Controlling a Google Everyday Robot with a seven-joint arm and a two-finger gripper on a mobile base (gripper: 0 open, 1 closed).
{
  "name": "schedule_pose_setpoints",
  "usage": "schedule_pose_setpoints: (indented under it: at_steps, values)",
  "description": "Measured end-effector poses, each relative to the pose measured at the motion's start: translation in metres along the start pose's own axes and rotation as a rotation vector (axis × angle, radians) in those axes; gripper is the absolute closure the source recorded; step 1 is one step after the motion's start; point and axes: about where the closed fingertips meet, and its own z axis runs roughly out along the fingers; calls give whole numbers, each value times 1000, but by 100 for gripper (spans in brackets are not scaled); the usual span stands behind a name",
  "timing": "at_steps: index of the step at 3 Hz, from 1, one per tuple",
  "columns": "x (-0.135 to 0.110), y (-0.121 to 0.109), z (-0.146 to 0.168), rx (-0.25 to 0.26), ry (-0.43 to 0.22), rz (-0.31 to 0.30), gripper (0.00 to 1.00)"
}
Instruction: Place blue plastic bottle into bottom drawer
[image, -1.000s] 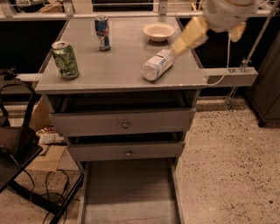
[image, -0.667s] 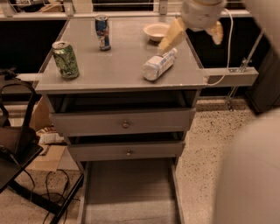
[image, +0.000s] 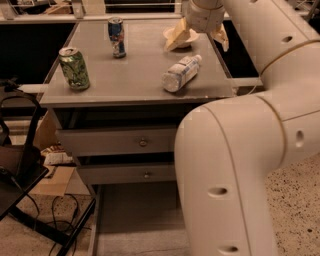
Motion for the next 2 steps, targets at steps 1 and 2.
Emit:
schedule_pose_setpoints:
  at_steps: [1, 2]
  values:
    - [-31, 12, -2, 4, -72, 99, 0]
    - [-37, 16, 20, 29, -51, 182, 0]
